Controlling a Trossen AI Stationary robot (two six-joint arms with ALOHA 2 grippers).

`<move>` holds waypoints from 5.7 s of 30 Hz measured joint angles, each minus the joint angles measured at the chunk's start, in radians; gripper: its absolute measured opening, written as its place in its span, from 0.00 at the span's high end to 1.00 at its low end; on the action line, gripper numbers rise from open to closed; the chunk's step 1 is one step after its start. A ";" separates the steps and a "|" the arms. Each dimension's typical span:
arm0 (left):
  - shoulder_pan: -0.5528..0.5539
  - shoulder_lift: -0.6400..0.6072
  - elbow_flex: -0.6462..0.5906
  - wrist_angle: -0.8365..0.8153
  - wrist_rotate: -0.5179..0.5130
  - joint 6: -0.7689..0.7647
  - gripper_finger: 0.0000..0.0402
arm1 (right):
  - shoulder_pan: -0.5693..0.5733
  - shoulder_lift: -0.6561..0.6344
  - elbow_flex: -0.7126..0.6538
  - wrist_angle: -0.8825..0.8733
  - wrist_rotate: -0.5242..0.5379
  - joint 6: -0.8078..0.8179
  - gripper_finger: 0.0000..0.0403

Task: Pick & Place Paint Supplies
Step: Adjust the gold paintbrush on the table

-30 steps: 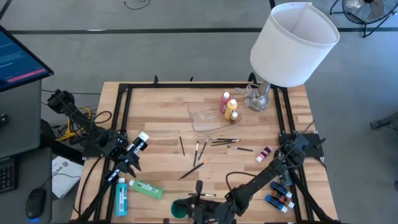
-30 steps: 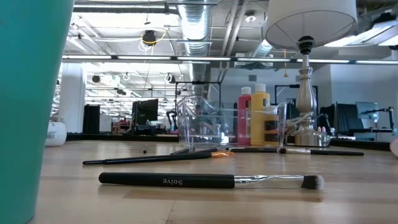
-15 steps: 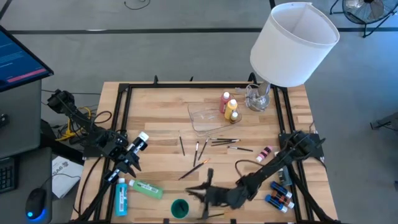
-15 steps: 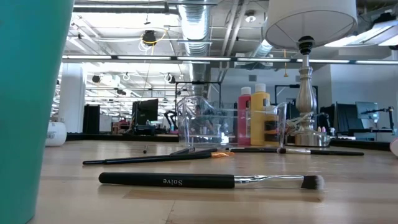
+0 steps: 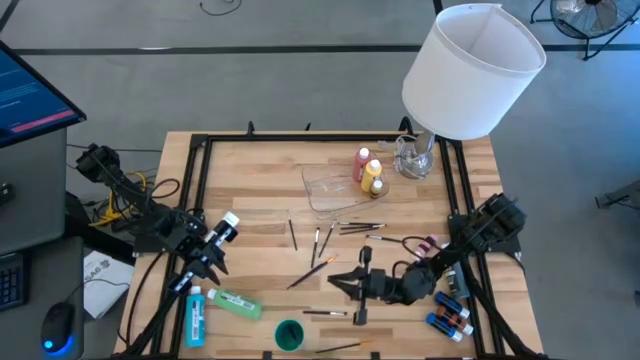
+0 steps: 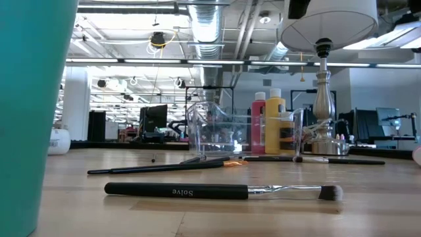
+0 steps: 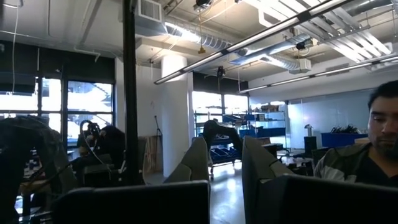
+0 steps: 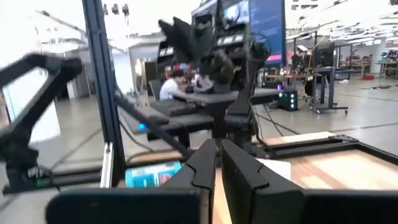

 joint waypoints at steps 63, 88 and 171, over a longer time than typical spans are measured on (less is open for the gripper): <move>0.546 0.001 -0.021 -0.475 -0.388 -0.156 1.00 | -0.344 -0.089 0.034 -0.577 -0.274 0.366 0.95; 0.546 0.016 -0.021 -0.479 -0.388 -0.159 1.00 | -0.341 -0.089 0.034 -0.609 -0.270 0.366 0.95; 0.547 0.132 -0.021 -0.481 -0.384 -0.235 1.00 | -0.181 -0.088 0.035 -1.010 -0.939 0.729 1.00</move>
